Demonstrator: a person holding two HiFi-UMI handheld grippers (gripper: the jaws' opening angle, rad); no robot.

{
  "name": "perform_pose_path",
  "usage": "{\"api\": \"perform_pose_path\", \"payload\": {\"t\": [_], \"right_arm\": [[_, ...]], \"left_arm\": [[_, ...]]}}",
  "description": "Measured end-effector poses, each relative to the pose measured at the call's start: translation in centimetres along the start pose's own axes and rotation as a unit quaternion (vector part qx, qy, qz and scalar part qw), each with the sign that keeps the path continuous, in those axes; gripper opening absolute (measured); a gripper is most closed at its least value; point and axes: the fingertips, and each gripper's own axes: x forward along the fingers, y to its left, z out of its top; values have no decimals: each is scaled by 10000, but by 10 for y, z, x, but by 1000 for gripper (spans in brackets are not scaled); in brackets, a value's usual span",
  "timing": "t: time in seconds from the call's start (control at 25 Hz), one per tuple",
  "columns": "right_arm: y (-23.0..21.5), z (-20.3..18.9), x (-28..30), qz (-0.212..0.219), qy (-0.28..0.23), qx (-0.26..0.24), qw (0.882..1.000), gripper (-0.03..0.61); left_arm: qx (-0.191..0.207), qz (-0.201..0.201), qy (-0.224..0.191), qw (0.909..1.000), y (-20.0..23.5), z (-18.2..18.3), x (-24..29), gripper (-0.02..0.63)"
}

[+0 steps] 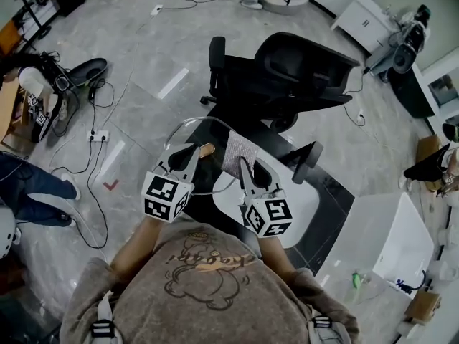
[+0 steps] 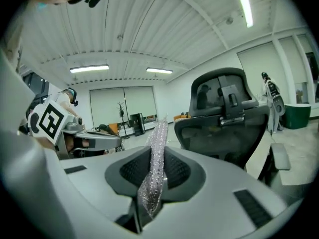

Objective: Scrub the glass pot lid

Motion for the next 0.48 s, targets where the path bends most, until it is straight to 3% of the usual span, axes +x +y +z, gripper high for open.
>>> {"api": "perform_pose_path", "payload": {"t": [0.48], "right_arm": [[6,-1,-16,-176,-220,-18,9996,81]], "left_arm": [[193,204,-399,9988,-17,8,-19,17]]}}
